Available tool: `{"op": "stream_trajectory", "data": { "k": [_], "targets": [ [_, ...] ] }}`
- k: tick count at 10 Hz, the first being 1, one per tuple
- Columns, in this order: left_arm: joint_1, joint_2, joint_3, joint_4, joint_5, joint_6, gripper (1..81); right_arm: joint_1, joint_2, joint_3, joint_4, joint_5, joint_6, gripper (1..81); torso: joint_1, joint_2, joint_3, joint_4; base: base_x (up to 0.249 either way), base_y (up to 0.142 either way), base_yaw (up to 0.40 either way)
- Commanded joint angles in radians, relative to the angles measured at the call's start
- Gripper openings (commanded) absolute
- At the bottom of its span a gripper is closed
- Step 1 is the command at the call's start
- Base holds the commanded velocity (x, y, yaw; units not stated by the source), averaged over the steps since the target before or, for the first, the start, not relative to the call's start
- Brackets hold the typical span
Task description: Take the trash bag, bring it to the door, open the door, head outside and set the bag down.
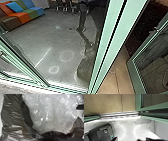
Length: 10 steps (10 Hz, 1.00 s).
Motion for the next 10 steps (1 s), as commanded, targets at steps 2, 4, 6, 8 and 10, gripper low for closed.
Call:
{"op": "stream_trajectory", "data": {
  "k": [2,4,6,8,10],
  "targets": [
    [0.001,-0.009,0.02,0.004,0.095,0.009,1.0,-0.504,-0.141,0.346,0.146,0.434,0.008,81.1,0.0,0.0,0.0,0.0,0.0,0.0,0.0],
    [-0.002,-0.012,0.019,0.004,0.096,0.009,1.0,-0.732,-0.057,0.388,0.148,0.657,0.011,81.1,0.0,0.0,0.0,0.0,0.0,0.0,0.0],
    [-0.005,-0.018,0.02,0.004,0.098,0.009,1.0,-0.849,0.018,0.377,0.148,0.769,0.011,81.1,0.0,0.0,0.059,0.0,0.0,0.0,0.0],
    [-0.007,-0.023,0.017,0.004,0.093,0.009,1.0,-0.929,0.089,0.359,0.137,0.82,0.009,81.1,0.0,0.0,0.114,0.0,0.0,0.0,0.0],
    [-0.011,-0.031,0.017,0.005,0.093,0.009,1.0,-0.989,0.167,0.319,0.136,0.847,0.001,81.1,0.0,0.0,0.179,0.0,0.0,0.0,0.0]
  ]
}}
